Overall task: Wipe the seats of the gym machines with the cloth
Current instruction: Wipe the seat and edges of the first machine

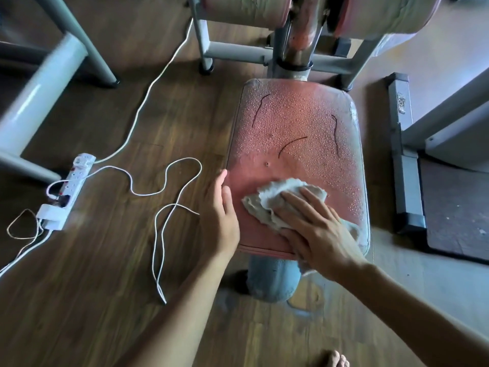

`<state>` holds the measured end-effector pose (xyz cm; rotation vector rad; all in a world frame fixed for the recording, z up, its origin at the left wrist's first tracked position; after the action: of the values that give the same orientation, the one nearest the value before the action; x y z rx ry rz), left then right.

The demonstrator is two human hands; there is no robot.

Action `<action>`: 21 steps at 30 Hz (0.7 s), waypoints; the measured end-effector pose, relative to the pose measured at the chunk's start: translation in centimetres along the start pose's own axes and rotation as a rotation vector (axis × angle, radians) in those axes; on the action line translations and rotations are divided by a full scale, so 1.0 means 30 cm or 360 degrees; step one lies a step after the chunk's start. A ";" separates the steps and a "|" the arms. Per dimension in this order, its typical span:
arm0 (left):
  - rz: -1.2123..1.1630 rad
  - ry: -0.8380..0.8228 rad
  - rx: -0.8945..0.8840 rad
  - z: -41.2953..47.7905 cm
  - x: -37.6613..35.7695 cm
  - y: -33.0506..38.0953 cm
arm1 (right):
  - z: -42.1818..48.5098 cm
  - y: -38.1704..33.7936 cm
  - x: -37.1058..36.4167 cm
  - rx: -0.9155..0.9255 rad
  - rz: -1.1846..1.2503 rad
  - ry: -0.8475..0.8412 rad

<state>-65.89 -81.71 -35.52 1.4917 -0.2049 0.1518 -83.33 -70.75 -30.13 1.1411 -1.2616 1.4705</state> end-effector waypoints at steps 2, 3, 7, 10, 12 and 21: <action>0.0383 -0.0041 -0.0107 -0.002 0.000 0.046 | -0.012 0.084 0.012 -0.0044 -0.0012 -0.0071; 0.0561 -0.0060 -0.0187 0.002 -0.008 0.061 | 0.016 0.128 0.011 -0.0089 -0.0023 -0.0092; 0.0844 -0.0140 -0.0333 0.059 -0.098 0.072 | 0.250 0.285 0.009 -0.0259 -0.0021 0.0009; 0.0996 -0.0150 -0.0338 0.058 -0.138 0.076 | 0.384 0.332 -0.002 -0.0538 0.0030 0.0050; 0.1046 -0.0122 -0.0404 0.050 -0.137 0.083 | 0.368 0.284 -0.008 -0.0492 0.0046 0.0074; 0.1468 -0.0330 -0.0605 0.021 -0.161 0.132 | 0.106 0.388 0.038 0.0067 -0.0004 -0.0092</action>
<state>-71.52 -81.93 -32.75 0.9383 -1.0276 0.6574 -94.57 -75.20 -31.15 1.2202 -1.2735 1.4779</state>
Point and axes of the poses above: each hand's wrist, its own z-axis towards the middle knuckle, its own x-axis out of the back of the hand, y = z × x, the point moved 5 cm from there along z, towards the middle knuckle, and after that the axes turned 5 degrees about -z, right-handed, at the moved point
